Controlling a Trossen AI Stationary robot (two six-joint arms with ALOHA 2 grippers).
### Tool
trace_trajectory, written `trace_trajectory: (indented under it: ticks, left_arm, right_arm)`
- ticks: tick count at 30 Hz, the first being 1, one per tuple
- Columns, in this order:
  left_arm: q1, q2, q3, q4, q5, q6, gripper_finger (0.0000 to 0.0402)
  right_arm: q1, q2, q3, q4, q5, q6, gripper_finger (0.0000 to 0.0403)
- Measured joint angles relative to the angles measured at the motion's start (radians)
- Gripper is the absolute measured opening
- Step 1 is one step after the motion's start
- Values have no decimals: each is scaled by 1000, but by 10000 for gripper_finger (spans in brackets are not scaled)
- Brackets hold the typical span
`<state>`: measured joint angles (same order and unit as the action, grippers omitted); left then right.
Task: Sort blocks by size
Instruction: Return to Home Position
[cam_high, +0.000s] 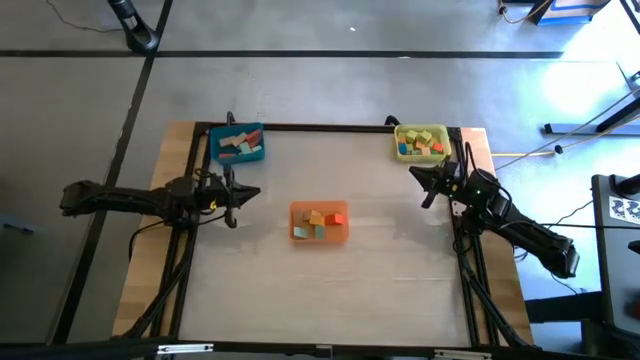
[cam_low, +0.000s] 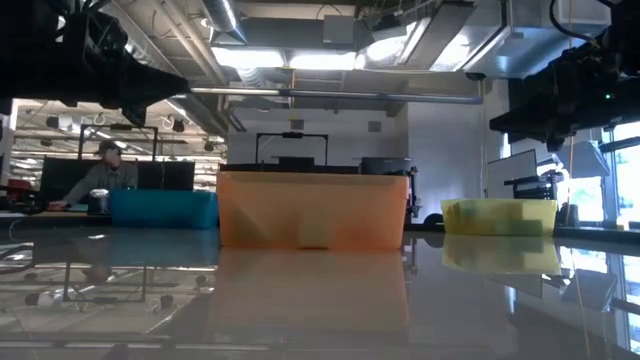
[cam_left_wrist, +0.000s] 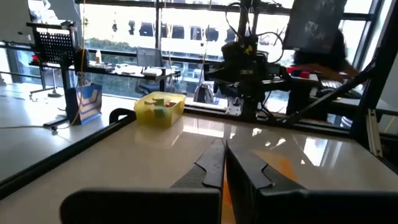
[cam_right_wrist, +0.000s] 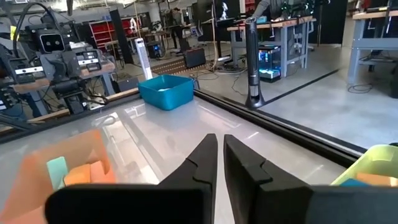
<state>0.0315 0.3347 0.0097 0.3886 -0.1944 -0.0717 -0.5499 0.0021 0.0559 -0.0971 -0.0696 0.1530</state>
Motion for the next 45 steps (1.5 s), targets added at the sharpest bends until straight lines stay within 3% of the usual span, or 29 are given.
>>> trace_trajectory:
  ticks: [20,38,45]
  left_arm:
    - [0,-336,0,-333,-6,4,4]
    - [0,-331,0,-341,-49,27,4]
    - [0,-331,0,-341,-49,101,4]
  right_arm:
    - [0,0,-2,-4,0,-49,30]
    - [0,0,-3,-6,0,-50,30]
    - [0,0,-3,-7,0,-52,30]
